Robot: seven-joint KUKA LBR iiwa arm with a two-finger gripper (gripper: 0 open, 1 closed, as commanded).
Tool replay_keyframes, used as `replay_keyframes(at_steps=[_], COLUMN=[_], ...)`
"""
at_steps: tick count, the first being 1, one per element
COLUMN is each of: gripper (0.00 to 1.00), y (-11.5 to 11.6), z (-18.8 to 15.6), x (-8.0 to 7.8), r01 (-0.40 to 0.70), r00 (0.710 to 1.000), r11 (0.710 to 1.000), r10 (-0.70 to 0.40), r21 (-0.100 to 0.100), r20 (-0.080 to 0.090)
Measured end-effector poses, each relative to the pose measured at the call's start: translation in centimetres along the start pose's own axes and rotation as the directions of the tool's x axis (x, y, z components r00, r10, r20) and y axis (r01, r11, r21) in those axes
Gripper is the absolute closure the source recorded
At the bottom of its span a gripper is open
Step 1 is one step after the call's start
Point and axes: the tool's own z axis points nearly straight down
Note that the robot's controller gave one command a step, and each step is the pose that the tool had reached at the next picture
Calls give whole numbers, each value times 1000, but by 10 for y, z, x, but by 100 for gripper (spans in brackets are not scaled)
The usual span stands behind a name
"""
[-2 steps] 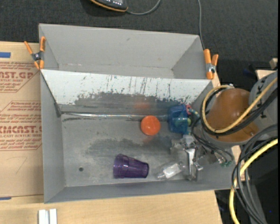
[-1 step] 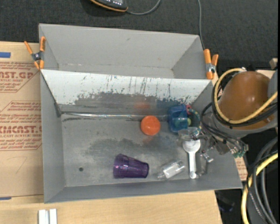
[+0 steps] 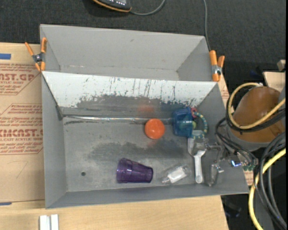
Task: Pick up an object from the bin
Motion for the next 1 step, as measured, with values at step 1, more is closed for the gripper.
replay_keyframes(at_steps=[1], gripper=[0], y=[75], z=[26], x=[-22], r01=[197], r00=[980], r11=[980], r10=[-197], r21=[8], r20=[15])
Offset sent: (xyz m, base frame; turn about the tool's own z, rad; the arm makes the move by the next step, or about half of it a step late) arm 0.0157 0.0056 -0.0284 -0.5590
